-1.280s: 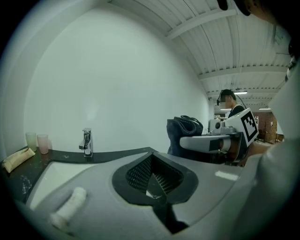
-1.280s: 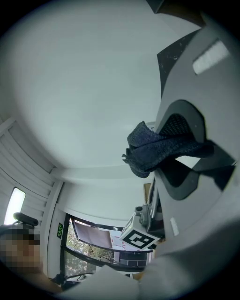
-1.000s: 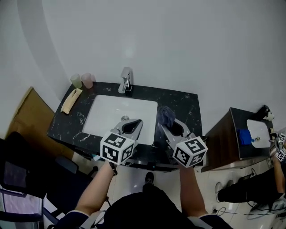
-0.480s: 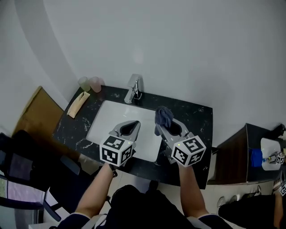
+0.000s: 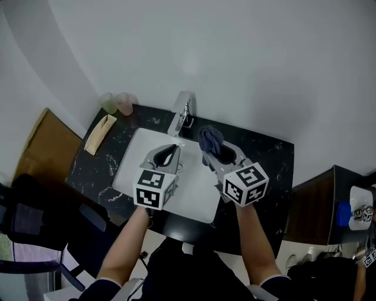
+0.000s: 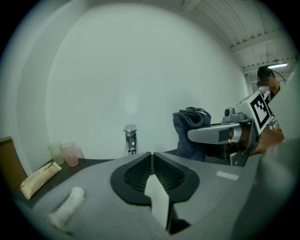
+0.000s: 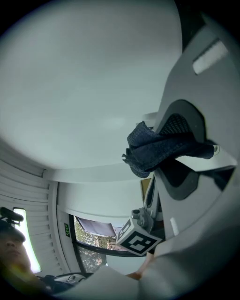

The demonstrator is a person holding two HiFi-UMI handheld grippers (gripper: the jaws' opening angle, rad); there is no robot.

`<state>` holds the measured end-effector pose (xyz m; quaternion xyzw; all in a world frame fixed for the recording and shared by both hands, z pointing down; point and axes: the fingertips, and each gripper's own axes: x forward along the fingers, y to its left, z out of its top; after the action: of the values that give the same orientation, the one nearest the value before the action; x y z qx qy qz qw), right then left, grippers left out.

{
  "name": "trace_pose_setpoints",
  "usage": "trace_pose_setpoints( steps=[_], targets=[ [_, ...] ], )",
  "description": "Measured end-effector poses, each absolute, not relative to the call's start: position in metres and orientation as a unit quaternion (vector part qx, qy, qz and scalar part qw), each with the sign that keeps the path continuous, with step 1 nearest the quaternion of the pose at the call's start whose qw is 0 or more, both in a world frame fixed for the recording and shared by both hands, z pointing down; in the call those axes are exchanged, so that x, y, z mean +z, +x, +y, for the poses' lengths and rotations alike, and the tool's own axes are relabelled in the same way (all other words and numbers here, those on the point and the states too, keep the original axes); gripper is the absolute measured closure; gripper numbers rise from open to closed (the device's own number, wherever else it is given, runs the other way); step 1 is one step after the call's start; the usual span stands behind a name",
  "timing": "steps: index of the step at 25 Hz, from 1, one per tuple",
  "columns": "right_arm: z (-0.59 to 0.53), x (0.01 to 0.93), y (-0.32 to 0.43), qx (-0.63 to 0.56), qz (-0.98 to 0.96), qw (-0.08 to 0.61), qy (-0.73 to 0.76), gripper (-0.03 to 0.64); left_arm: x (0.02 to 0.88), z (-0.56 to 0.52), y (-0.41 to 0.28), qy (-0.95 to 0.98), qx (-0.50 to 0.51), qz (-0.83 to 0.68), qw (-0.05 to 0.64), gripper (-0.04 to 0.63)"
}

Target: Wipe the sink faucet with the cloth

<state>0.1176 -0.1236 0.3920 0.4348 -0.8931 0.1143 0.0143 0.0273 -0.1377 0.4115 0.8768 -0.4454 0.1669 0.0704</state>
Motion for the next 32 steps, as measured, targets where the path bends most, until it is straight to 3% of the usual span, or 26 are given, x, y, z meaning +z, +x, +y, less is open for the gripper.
trace_pose_setpoints(
  steps=[6, 11, 19, 27, 32],
  targets=[
    [-0.187, 0.427, 0.114, 0.134, -0.880, 0.046, 0.453, 0.506, 0.425, -0.188, 0.008, 0.858, 0.172, -0.480, 0.058, 0.452],
    [-0.236, 0.458, 0.115, 0.149, -0.868, 0.077, 0.467, 0.506, 0.441, -0.202, 0.017, 0.864, 0.195, -0.461, 0.061, 0.397],
    [-0.287, 0.490, 0.105, 0.150, -0.865, 0.132, 0.460, 0.506, 0.447, -0.211, 0.019, 0.863, 0.209, -0.458, 0.045, 0.390],
    [-0.294, 0.518, 0.090, 0.097, -0.861, 0.249, 0.432, 0.523, 0.447, -0.215, 0.024, 0.869, 0.215, -0.445, 0.036, 0.393],
    [-0.290, 0.528, 0.081, 0.095, -0.861, 0.288, 0.408, 0.532, 0.448, -0.215, 0.027, 0.872, 0.216, -0.437, 0.037, 0.397]
  ],
)
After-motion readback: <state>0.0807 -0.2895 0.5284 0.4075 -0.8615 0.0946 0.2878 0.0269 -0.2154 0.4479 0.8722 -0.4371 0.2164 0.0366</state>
